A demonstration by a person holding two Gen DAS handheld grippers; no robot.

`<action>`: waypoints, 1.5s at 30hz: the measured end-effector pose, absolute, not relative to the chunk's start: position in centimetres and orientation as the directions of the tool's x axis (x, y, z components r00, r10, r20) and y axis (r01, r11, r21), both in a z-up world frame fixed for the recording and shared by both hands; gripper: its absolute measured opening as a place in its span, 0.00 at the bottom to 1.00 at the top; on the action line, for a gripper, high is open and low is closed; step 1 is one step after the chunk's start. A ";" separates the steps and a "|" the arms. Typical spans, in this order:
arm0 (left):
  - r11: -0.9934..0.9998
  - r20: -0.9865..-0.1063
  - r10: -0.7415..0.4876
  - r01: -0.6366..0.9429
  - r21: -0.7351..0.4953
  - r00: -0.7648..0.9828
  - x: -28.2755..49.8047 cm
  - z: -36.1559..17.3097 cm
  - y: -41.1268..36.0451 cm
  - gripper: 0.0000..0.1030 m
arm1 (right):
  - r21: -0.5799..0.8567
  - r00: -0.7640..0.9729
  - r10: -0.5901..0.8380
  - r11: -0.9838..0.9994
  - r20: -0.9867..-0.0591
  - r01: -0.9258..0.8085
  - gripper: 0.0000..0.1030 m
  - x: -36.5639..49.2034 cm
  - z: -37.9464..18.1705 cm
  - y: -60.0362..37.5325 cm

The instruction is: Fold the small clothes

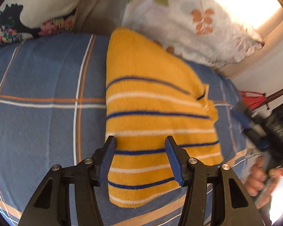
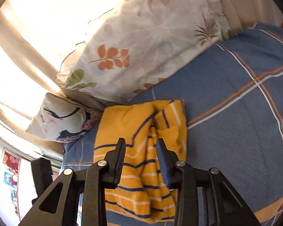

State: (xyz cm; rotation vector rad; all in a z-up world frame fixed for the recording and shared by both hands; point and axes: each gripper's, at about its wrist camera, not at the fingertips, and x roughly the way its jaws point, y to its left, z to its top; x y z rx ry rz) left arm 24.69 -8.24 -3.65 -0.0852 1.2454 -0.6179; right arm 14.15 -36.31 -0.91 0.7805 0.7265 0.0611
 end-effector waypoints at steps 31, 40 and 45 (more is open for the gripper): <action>0.857 -0.827 -0.487 0.335 -0.392 0.280 24.9 -2.0 2.9 0.56 | 0.282 0.544 0.009 0.862 -0.839 0.422 0.32 18.1 -5.9 -30.2; 0.882 -0.815 -0.448 0.330 -0.336 0.367 22.6 0.2 3.4 0.57 | 0.181 0.604 -0.068 0.922 -0.794 0.342 0.51 15.2 -3.7 -25.5; 0.903 -0.799 -0.408 0.322 -0.284 0.441 19.7 1.9 3.1 0.57 | 0.221 0.564 -0.016 0.911 -0.825 0.348 0.52 13.2 -5.5 -26.2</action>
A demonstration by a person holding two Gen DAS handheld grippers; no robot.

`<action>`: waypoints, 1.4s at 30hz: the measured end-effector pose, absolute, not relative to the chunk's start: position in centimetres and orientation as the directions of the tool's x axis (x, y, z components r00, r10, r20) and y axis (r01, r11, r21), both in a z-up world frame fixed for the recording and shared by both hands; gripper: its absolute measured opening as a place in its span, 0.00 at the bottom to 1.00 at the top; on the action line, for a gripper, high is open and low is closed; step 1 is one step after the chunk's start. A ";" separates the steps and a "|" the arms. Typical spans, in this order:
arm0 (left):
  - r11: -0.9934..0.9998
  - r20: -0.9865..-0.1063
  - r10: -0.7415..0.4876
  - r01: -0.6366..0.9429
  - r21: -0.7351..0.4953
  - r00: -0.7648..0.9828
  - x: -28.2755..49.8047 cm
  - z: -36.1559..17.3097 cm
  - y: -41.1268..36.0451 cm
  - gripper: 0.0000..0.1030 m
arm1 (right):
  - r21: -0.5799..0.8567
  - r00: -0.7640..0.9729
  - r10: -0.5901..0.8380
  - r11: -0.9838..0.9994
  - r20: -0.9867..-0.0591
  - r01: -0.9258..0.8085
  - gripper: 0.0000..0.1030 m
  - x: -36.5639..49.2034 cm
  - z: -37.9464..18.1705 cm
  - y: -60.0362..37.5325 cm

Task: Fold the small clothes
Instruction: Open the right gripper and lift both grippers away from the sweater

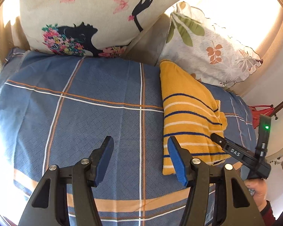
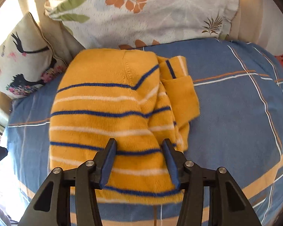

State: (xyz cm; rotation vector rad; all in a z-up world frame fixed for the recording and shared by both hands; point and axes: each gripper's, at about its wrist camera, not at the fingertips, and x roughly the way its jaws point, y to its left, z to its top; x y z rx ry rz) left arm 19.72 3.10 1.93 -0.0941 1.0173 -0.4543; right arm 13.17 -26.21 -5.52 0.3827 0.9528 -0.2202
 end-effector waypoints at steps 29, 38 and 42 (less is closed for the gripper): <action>0.996 -0.492 -0.081 0.085 -0.015 0.867 5.3 12.3 1.1 0.98 | 0.090 0.654 -0.058 0.978 -0.754 0.190 0.57 0.7 -1.3 -25.1; 0.991 -0.603 -0.072 0.128 0.050 0.794 5.2 9.8 -1.0 0.98 | 0.068 0.644 -0.054 0.984 -0.763 0.164 0.58 -0.4 -2.1 -24.3; 0.989 -0.662 -0.087 0.146 0.034 0.745 5.4 8.4 -1.7 0.98 | 0.066 0.641 -0.057 0.984 -0.766 0.165 0.59 -0.6 -2.3 -24.4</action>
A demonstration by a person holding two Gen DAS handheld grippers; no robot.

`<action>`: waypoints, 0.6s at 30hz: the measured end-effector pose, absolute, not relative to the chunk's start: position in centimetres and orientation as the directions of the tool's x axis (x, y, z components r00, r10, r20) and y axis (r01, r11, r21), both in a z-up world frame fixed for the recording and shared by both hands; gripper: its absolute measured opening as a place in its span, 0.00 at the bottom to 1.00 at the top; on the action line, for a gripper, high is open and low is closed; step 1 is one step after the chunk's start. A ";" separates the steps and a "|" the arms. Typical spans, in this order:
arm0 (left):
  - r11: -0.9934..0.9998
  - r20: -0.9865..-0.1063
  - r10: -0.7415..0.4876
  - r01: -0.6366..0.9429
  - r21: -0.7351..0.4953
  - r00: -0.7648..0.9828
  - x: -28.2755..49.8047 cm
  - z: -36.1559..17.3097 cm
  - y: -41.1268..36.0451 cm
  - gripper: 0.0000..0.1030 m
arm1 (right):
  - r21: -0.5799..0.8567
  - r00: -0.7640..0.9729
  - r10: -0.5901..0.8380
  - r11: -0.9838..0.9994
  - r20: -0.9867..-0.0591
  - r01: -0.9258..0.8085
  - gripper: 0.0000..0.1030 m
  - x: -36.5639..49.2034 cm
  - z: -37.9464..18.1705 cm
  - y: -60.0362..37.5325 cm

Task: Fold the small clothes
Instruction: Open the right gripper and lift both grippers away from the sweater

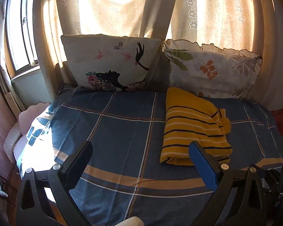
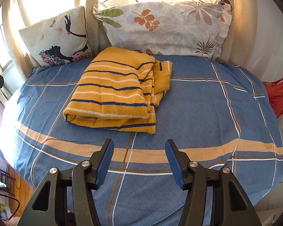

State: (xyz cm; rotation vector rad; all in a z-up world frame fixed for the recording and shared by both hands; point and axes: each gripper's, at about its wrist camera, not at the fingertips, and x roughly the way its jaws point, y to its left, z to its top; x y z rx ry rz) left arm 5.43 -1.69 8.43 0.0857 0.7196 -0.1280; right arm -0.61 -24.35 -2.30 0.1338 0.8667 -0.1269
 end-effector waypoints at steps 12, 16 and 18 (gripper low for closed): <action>0.980 -0.717 -0.100 0.194 0.049 0.690 5.9 6.9 -3.2 0.98 | 0.051 0.625 -0.061 0.986 -0.778 0.160 0.61 -0.2 -2.9 -24.3; 0.979 -0.731 -0.093 0.194 0.055 0.676 6.0 6.3 -3.4 0.98 | 0.045 0.619 -0.065 0.986 -0.783 0.161 0.61 0.0 -3.1 -24.3; 0.979 -0.738 -0.085 0.194 0.063 0.669 6.1 6.0 -3.6 0.98 | 0.040 0.614 -0.069 0.986 -0.786 0.162 0.62 0.0 -3.3 -24.2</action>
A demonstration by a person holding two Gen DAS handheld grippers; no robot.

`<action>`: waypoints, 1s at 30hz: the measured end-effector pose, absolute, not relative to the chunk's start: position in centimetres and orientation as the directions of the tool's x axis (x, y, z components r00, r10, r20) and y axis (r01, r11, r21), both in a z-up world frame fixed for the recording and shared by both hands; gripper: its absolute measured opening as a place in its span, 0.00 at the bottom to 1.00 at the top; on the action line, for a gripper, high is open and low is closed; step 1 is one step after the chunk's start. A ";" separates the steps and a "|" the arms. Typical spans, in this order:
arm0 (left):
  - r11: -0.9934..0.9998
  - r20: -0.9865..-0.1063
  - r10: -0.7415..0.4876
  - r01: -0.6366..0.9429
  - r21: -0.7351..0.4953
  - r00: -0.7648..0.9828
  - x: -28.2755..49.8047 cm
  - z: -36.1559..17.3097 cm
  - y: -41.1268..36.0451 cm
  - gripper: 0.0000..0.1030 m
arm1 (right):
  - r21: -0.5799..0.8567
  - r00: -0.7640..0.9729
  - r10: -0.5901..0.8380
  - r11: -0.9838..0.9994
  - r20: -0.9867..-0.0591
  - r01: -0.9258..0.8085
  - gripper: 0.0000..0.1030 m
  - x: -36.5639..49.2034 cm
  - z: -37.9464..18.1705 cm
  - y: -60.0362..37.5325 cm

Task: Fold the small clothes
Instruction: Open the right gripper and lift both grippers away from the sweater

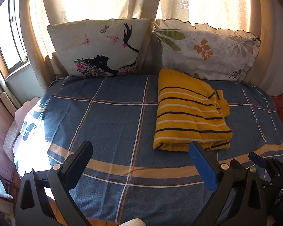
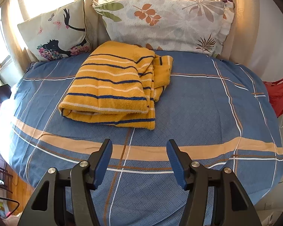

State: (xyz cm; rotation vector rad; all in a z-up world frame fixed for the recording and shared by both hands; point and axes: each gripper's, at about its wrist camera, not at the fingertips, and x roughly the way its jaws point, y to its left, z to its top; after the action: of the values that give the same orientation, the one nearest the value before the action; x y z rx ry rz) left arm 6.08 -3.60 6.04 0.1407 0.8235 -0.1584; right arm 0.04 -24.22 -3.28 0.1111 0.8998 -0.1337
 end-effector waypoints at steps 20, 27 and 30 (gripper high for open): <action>0.979 -0.874 -0.072 0.200 0.029 0.480 6.2 -0.1 -3.6 0.98 | -0.002 0.545 -0.080 0.990 -0.835 0.143 0.63 0.3 -5.7 -23.2; 0.985 -0.886 -0.061 0.174 0.022 0.460 6.0 -0.8 -2.8 0.98 | -0.012 0.536 -0.072 0.993 -0.841 0.116 0.63 0.3 -6.1 -22.5; 0.985 -0.886 -0.058 0.168 0.023 0.461 6.0 -0.7 -2.7 0.98 | -0.015 0.538 -0.071 0.994 -0.840 0.109 0.63 0.4 -6.0 -22.4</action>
State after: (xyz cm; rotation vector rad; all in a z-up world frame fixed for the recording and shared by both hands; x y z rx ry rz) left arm 5.97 -2.66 -0.73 0.1126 1.0836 -0.1395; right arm 0.39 -22.36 -6.02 0.0410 0.9968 -0.1071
